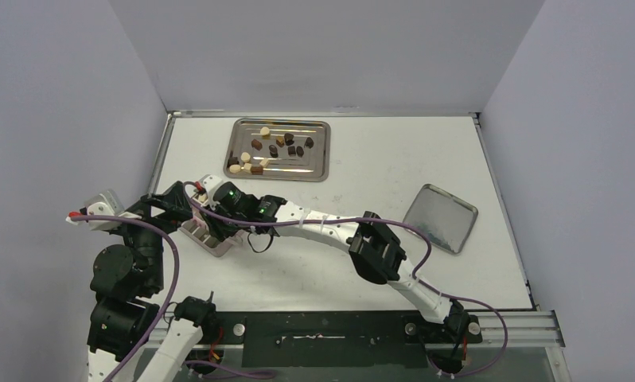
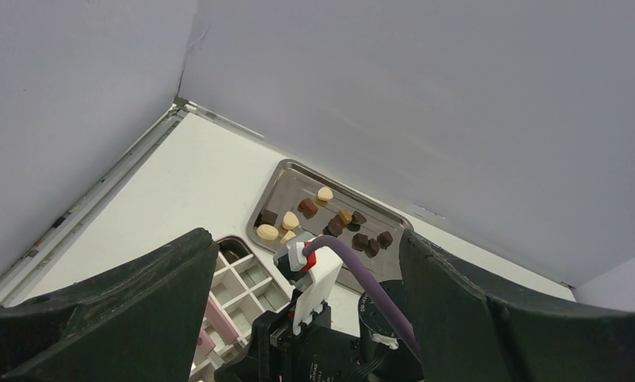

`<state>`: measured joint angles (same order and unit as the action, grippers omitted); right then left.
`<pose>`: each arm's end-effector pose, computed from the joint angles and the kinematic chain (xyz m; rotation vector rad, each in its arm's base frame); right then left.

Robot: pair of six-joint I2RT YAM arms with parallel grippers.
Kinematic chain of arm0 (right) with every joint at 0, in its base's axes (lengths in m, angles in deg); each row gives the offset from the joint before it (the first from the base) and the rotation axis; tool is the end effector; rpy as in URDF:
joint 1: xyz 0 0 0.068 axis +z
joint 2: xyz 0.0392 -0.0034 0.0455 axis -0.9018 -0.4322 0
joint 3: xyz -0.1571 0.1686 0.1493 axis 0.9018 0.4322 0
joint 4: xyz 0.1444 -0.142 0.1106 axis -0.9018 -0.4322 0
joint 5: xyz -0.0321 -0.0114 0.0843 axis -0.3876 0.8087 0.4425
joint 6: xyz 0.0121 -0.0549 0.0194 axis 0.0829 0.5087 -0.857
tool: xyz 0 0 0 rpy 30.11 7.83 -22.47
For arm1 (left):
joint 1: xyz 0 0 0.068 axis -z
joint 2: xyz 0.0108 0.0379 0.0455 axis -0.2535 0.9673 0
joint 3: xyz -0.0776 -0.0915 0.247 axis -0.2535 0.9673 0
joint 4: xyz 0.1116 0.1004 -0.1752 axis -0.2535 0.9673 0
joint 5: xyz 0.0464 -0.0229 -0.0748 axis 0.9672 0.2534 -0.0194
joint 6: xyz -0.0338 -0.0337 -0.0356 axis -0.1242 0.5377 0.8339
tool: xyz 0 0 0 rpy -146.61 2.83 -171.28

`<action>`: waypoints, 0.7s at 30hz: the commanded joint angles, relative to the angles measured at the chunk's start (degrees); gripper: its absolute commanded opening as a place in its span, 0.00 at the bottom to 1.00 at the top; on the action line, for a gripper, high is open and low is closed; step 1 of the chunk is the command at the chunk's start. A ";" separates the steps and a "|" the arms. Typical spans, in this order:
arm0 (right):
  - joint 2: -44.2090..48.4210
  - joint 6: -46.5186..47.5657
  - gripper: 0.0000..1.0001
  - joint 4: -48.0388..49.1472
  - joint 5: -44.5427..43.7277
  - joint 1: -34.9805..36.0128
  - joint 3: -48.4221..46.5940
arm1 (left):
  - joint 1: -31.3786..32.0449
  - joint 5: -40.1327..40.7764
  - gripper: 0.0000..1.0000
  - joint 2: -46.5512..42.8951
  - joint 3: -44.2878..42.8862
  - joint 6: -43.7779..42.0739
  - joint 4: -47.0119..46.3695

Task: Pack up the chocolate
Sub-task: Place the fake chocolate in the packing box.

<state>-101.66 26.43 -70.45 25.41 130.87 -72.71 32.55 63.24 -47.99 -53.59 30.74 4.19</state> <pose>0.2041 0.4848 0.2351 -1.0599 2.1109 0.9368 0.0322 0.0124 0.3839 -0.4908 1.3952 -0.2078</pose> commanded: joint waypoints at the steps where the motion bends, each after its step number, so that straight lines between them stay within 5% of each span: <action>1: -0.12 -0.95 0.36 3.24 1.63 0.58 -3.06 | 0.15 -0.05 0.82 -0.19 0.06 0.31 -1.61; 13: 2.47 0.86 0.35 2.18 -0.45 -0.12 -2.63 | 0.16 -0.18 0.82 0.36 0.58 -0.21 -2.09; 21: 10.56 2.55 0.34 2.47 -2.48 -4.95 7.16 | 0.23 0.12 0.82 -0.01 3.76 -1.21 -3.06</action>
<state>-99.47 27.59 -70.47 25.36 129.36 -69.56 32.60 63.24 -47.99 -51.06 30.50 4.00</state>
